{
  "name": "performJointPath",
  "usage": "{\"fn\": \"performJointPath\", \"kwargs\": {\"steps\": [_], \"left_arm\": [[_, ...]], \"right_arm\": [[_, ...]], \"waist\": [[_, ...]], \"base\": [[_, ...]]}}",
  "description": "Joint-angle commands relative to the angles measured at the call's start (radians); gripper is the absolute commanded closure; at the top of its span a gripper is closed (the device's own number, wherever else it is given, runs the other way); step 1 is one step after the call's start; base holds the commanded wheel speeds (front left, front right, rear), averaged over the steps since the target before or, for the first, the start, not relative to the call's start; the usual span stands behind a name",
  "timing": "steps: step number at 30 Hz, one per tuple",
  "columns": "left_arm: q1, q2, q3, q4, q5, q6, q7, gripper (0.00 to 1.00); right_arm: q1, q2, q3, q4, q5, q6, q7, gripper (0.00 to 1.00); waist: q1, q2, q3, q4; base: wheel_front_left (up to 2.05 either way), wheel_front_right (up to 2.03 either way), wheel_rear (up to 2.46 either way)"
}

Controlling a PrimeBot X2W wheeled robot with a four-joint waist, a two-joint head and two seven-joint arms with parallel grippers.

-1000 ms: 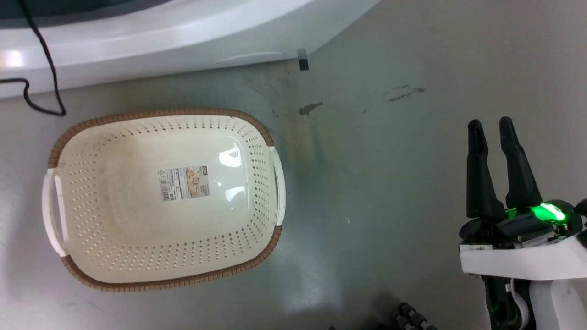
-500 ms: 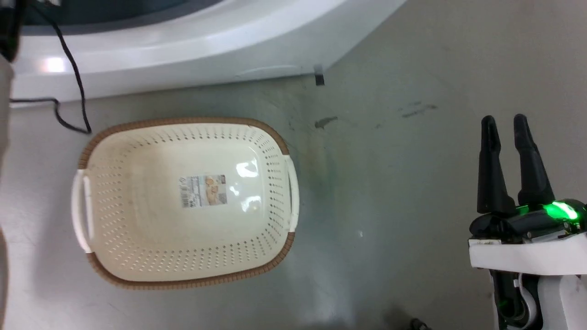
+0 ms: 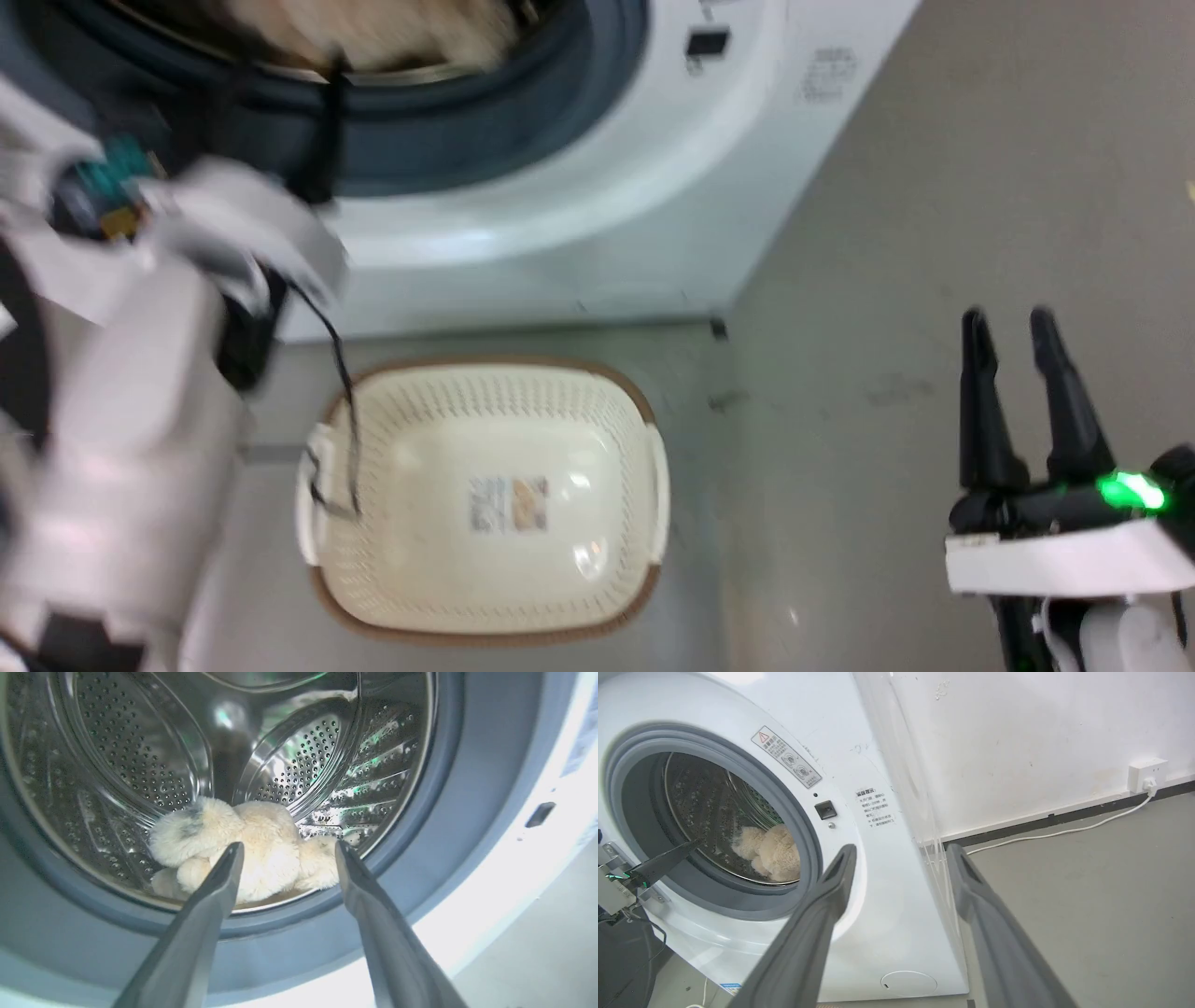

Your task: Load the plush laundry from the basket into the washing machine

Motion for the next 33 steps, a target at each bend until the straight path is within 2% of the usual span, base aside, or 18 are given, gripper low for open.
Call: {"fn": "performJointPath", "kwargs": {"steps": [1, 8, 12, 19, 25, 26, 29, 33], "left_arm": [[0.072, -0.012, 0.017, -0.045, 0.015, 0.007, -0.005, 0.00], [0.395, -0.063, 0.118, -0.283, 0.049, 0.054, -0.005, 0.00], [0.568, -0.080, 0.143, -0.358, 0.066, 0.089, -0.005, 0.00], [0.814, -0.096, 0.168, -0.527, 0.146, 0.142, -0.005, 0.00], [0.942, -0.106, 0.154, -0.621, 0.229, 0.151, -0.005, 0.00], [0.973, -0.103, 0.140, -0.650, 0.276, 0.152, -0.005, 0.00], [1.002, -0.121, 0.132, -0.679, 0.302, 0.148, -0.005, 0.00], [1.011, -0.135, 0.133, -0.676, 0.310, 0.133, -0.005, 0.00]], "right_arm": [[0.025, -0.001, 0.000, 0.010, -0.009, 0.001, -0.004, 0.00], [0.109, -0.001, -0.010, 0.034, -0.017, 0.001, -0.004, 0.00], [0.160, -0.001, -0.024, 0.040, -0.018, 0.001, -0.004, 0.00], [0.218, -0.001, -0.014, 0.032, -0.068, 0.001, -0.004, 0.00], [0.253, -0.001, -0.014, 0.031, -0.109, 0.001, -0.004, 0.00], [0.265, -0.001, -0.011, 0.032, -0.135, 0.001, -0.004, 0.00], [0.285, -0.001, -0.012, 0.035, -0.176, 0.001, -0.004, 0.00], [0.303, -0.001, -0.037, 0.042, -0.168, 0.001, -0.004, 0.00]], "waist": [[0.0002, 0.0000, -0.151, 0.099], [0.0002, 0.0000, -0.319, 0.190], [0.0002, 0.0000, -0.393, 0.236], [0.0002, 0.0000, -0.446, 0.280], [0.0002, 0.0000, -0.462, 0.298], [0.0002, 0.0000, -0.464, 0.300], [0.0002, 0.0000, -0.465, 0.302], [0.0002, 0.0000, -0.464, 0.302]], "base": [[0.00, 0.00, 0.00], [0.00, 0.00, 0.00], [0.00, 0.00, 0.00], [0.00, 0.00, 0.00], [0.00, 0.00, 0.00], [0.00, 0.00, 0.00], [0.00, 0.00, 0.00], [0.00, 0.00, 0.00]]}}
